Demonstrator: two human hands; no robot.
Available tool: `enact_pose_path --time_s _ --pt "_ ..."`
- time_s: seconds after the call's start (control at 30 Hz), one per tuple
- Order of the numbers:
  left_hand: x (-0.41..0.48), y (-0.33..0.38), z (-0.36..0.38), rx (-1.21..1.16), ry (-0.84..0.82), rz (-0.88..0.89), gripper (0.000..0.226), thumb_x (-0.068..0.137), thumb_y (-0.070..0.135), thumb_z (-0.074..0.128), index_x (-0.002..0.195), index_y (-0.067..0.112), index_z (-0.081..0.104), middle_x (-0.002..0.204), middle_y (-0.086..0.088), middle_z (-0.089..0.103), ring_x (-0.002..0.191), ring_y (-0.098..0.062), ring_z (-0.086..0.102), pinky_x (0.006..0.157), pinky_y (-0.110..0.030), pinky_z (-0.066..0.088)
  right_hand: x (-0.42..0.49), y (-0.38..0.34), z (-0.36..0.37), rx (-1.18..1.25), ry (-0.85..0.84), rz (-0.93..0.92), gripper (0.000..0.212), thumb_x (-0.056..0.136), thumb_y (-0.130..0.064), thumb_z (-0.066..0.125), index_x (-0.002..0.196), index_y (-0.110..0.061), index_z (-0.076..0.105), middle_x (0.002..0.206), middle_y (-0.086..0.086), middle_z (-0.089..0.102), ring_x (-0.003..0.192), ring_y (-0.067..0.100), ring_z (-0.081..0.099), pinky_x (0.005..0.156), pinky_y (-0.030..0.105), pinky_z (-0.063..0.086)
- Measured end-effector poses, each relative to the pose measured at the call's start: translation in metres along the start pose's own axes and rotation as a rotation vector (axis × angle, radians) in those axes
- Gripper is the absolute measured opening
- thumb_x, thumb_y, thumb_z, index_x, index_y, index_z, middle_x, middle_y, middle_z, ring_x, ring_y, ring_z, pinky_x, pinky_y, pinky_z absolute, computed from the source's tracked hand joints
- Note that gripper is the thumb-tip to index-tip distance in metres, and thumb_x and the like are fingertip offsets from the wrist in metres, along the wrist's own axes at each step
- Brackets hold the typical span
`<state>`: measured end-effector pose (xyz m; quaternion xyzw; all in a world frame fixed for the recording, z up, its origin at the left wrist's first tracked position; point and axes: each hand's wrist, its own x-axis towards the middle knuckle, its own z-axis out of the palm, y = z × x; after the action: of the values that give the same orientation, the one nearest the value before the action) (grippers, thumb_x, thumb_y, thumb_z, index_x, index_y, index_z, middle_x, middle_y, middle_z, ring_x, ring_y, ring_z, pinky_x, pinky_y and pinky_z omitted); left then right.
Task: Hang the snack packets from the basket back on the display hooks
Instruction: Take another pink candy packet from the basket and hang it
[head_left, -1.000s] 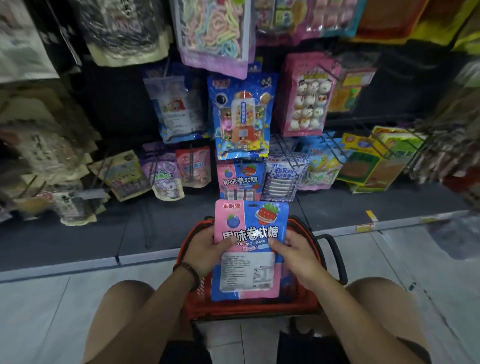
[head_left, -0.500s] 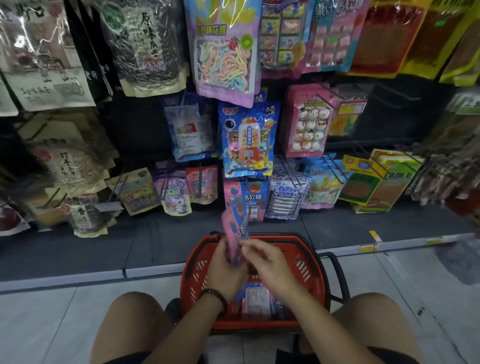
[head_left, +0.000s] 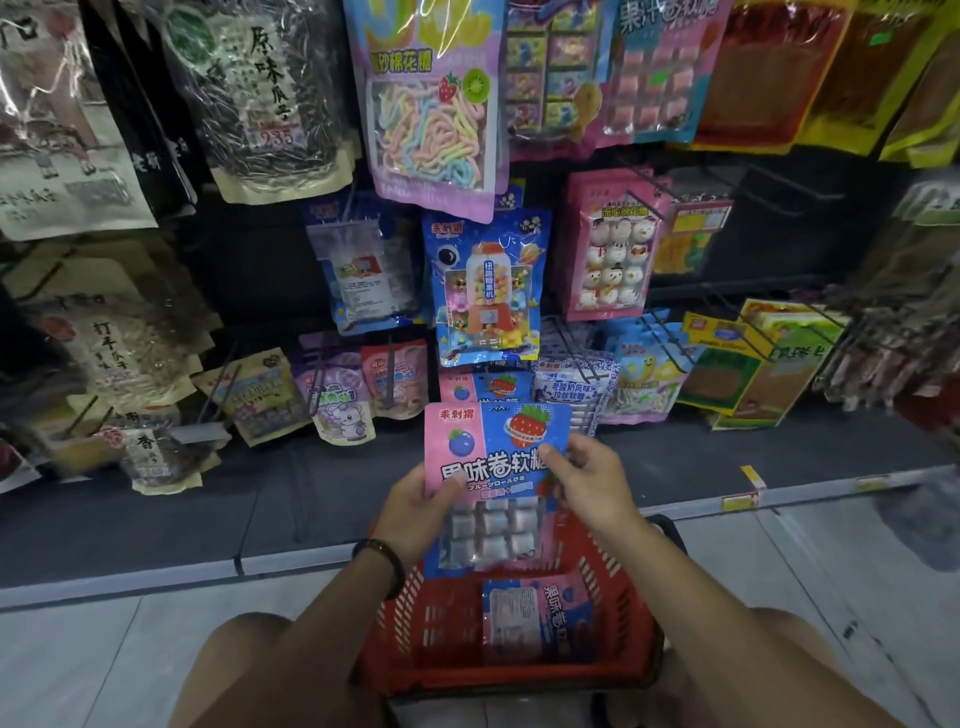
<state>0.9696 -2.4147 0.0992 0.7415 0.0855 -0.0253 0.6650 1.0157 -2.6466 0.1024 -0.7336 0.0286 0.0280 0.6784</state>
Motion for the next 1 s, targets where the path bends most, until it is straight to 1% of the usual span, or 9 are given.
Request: enact_pose_path --time_s 0.1,0.2,0.27,0.4,0.5,0.63,0.77,0.9,1.0 --pt "0.016 0.002 0.003 0.009 0.086 0.032 0.013 0.103 0.028 0.063 0.103 0.022 0.075 0.099 0.011 0.081 0.092 -0.004 0.075 0.078 -0.021 0.058 0.010 0.002 0.002 0.065 0.027 0.042 0.032 0.101 -0.013 0.072 0.071 -0.023 0.072 0.068 0.000 0.069 0.059 0.015 0.072 0.055 0.027 0.061" --pt "0.036 -0.001 0.003 0.141 0.148 0.092 0.012 0.098 0.024 0.071 0.088 0.018 0.074 0.086 0.003 0.077 0.079 -0.006 0.070 0.071 -0.025 0.054 0.021 0.009 0.004 0.101 0.020 0.066 0.043 0.101 -0.006 0.069 0.065 -0.030 0.069 0.062 -0.008 0.069 0.071 0.021 0.077 0.070 0.031 0.067" --pt "0.054 -0.005 0.002 0.191 0.158 0.084 0.012 0.096 0.026 0.073 0.093 0.015 0.077 0.090 0.001 0.077 0.082 -0.011 0.069 0.075 -0.029 0.055 0.032 0.014 0.005 0.143 0.039 0.082 0.033 0.101 -0.003 0.068 0.075 -0.022 0.061 0.063 -0.005 0.066 0.078 0.026 0.077 0.075 0.031 0.067" --pt "0.089 -0.022 0.007 0.138 0.090 0.073 0.008 0.099 0.022 0.070 0.098 0.026 0.076 0.087 0.011 0.078 0.080 0.003 0.070 0.069 -0.012 0.051 0.059 0.023 0.013 0.248 0.035 0.102 0.004 0.102 -0.009 0.067 0.106 -0.011 0.069 0.083 -0.003 0.071 0.096 0.031 0.078 0.085 0.032 0.066" --pt "0.118 -0.037 0.012 0.044 0.058 0.049 0.014 0.100 0.025 0.068 0.097 0.033 0.080 0.099 0.013 0.081 0.095 -0.003 0.074 0.082 -0.019 0.056 0.084 0.039 0.022 0.223 0.054 0.151 0.020 0.106 -0.015 0.062 0.121 -0.002 0.065 0.112 0.016 0.073 0.110 0.034 0.074 0.084 0.028 0.066" --pt "0.155 -0.065 0.016 -0.013 0.047 -0.046 0.011 0.098 0.040 0.069 0.098 0.041 0.080 0.108 0.012 0.080 0.106 -0.016 0.075 0.097 -0.045 0.059 0.117 0.069 0.028 0.159 0.031 0.224 0.017 0.107 -0.024 0.061 0.118 -0.013 0.066 0.125 0.018 0.071 0.108 0.032 0.075 0.084 0.028 0.063" --pt "0.184 -0.086 0.016 0.003 0.072 -0.121 0.017 0.098 0.046 0.066 0.099 0.038 0.081 0.105 0.016 0.080 0.103 -0.014 0.074 0.096 -0.046 0.061 0.146 0.093 0.038 0.162 0.056 0.315 0.006 0.105 -0.027 0.064 0.107 -0.021 0.066 0.124 0.014 0.071 0.104 0.028 0.076 0.074 0.021 0.063" --pt "0.202 -0.090 0.016 0.012 0.079 -0.164 0.022 0.100 0.046 0.063 0.101 0.034 0.081 0.111 0.016 0.078 0.108 -0.016 0.073 0.095 -0.047 0.060 0.173 0.101 0.044 0.105 0.057 0.308 0.006 0.105 -0.030 0.065 0.108 -0.026 0.065 0.123 0.007 0.070 0.104 0.028 0.076 0.075 0.023 0.061" --pt "0.212 -0.088 0.014 -0.031 0.076 -0.173 0.023 0.101 0.044 0.062 0.099 0.032 0.082 0.110 0.014 0.079 0.107 -0.022 0.075 0.085 -0.050 0.064 0.185 0.098 0.044 0.095 0.075 0.249 0.003 0.104 -0.029 0.066 0.105 -0.029 0.070 0.103 -0.004 0.077 0.088 0.017 0.077 0.068 0.020 0.061"
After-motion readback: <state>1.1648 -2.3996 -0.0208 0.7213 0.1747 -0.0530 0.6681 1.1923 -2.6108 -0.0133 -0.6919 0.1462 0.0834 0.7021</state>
